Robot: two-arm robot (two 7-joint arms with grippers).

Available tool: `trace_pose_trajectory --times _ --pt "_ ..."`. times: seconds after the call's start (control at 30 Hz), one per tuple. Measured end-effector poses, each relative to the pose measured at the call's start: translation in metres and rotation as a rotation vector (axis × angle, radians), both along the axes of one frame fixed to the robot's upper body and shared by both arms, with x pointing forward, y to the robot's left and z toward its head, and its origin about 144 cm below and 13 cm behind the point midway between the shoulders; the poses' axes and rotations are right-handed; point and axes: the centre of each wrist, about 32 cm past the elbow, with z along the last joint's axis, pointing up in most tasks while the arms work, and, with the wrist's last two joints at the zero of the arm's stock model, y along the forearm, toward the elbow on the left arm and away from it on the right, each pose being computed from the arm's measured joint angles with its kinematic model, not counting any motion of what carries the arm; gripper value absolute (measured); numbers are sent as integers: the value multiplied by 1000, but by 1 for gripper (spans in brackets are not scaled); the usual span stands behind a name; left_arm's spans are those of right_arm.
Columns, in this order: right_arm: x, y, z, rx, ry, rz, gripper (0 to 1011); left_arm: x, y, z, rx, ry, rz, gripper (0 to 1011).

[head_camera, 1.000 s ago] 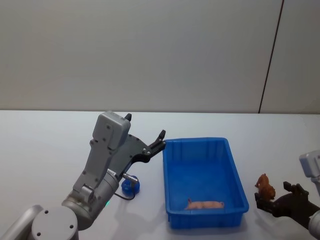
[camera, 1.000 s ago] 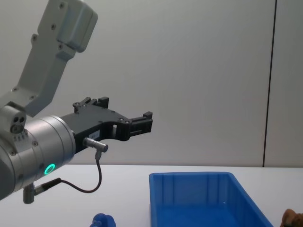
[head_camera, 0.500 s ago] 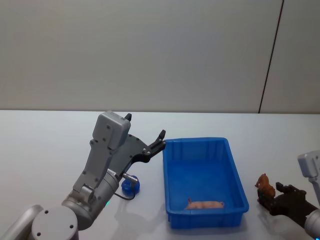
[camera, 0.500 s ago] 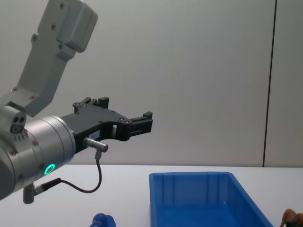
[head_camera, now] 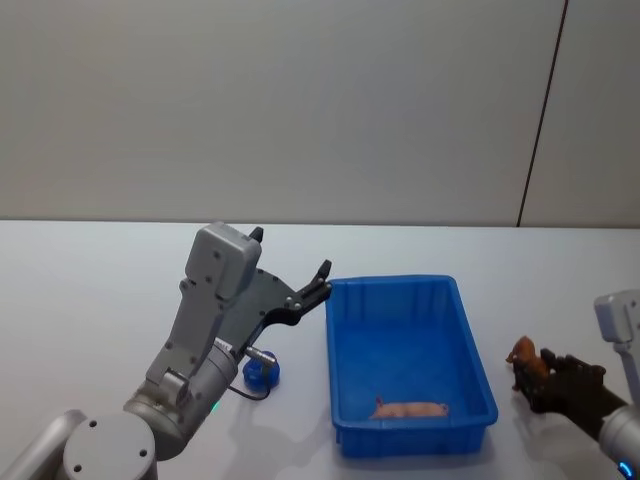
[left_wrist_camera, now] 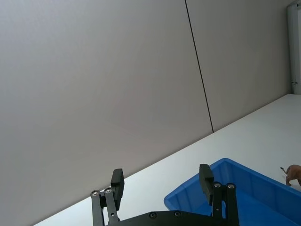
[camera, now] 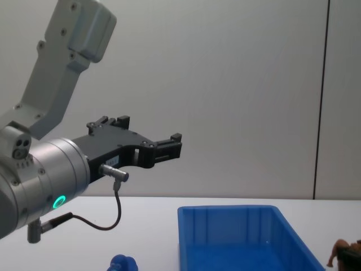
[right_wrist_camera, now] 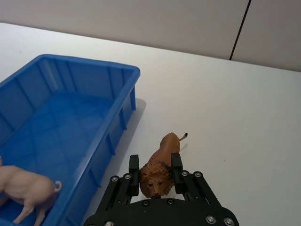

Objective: Pick up the two dolls from the table and place them into the box.

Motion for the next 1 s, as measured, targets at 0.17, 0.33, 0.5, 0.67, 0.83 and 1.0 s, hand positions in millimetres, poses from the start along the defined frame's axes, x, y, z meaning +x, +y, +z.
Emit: trace_pose_trajectory --times 0.17,0.33,0.5,0.67,0.83,1.0 --pt "2 0 3 4 -25 -7 386 0 0 0 0 0 0 1002" --pt "6 1 11 9 -75 -8 387 0 0 0 0 0 0 1002" --pt "10 2 25 14 -136 13 387 0 0 0 0 0 0 1002" --pt "15 6 41 25 -186 58 387 0 0 0 0 0 0 1002" --pt "19 11 51 34 -207 102 386 0 0 0 0 0 0 1002" --pt "24 20 62 40 -206 156 387 0 0 0 0 0 0 1002"
